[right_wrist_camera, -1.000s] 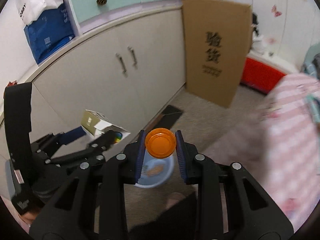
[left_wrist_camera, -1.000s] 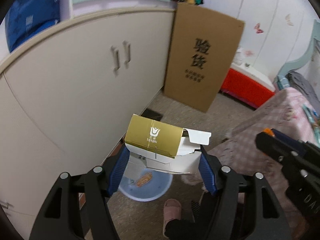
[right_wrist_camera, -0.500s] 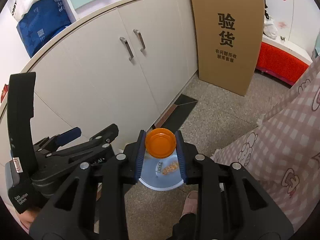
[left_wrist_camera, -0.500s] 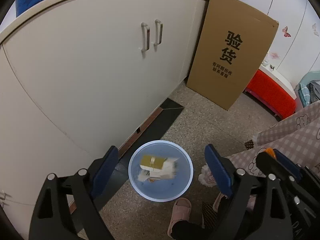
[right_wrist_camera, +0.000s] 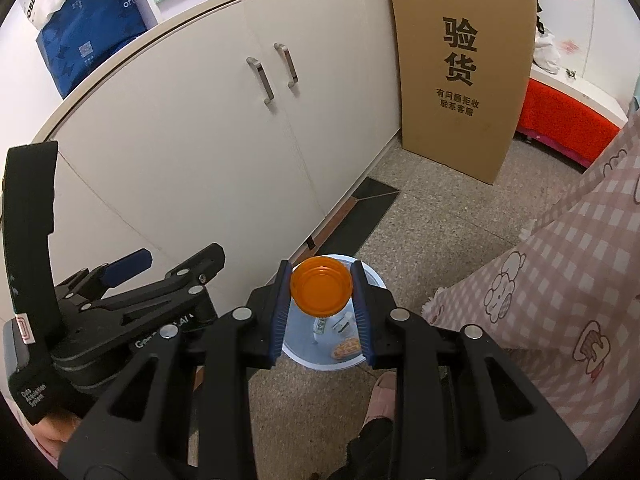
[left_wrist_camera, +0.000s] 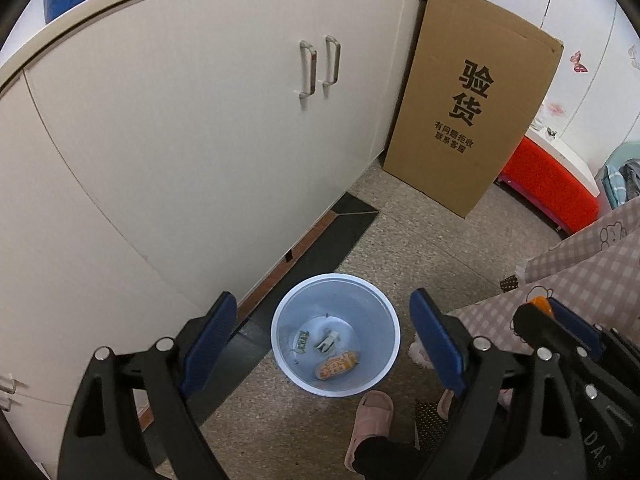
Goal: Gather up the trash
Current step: 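Drop the box from the left tool and the cap from the right tool into the wastebasket, then grasp the yellow medicine box with the right tool while the left tool grasps the green plush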
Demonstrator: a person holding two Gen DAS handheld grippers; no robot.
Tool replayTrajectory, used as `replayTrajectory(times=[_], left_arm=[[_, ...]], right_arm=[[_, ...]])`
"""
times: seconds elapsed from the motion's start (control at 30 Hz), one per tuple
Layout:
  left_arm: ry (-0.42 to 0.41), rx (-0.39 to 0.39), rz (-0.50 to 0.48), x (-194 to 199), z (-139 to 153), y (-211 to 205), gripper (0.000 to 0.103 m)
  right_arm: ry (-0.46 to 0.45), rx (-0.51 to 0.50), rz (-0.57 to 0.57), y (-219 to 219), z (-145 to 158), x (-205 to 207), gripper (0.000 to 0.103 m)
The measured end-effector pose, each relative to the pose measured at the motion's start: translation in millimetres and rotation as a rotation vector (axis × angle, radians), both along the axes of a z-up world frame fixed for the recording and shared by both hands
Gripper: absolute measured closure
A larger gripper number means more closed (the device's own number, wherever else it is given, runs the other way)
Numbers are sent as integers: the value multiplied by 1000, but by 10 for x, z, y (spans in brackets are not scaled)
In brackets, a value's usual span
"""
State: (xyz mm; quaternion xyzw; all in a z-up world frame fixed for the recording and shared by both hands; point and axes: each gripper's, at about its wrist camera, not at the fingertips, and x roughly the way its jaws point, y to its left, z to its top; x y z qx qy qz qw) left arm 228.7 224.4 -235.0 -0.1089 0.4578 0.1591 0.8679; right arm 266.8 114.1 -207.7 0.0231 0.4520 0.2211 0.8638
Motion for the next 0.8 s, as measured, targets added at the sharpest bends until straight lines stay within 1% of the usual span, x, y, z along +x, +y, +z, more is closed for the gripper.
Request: replayTrajectory(times=[0.37, 0.47, 0.53, 0.57, 0.6, 0.63, 0.7, 0.8], left_arm=[[-5, 4, 39, -109, 24, 181, 17], [0, 9, 70, -150, 16, 279, 17], [5, 13, 107, -178, 13, 367, 17], [4, 9, 125, -195, 15, 418, 17], [2, 5, 139, -207, 20, 457, 17], [0, 2, 157, -217, 26, 498, 17], [-7, 1, 183, -243, 50, 560, 17], [-12, -8, 188, -267, 90, 599, 17]], right_arm=[[-3, 5, 32, 172, -15, 33, 74], [-11, 12, 45, 246, -17, 81, 74], [-28, 33, 51, 273, 0, 123, 73], [-39, 42, 49, 284, 10, 150, 64], [-52, 42, 41, 293, 21, 170, 42], [-62, 40, 35, 302, 29, 177, 38], [-60, 36, 37, 324, 29, 189, 38], [-45, 35, 25, 302, 18, 161, 38]])
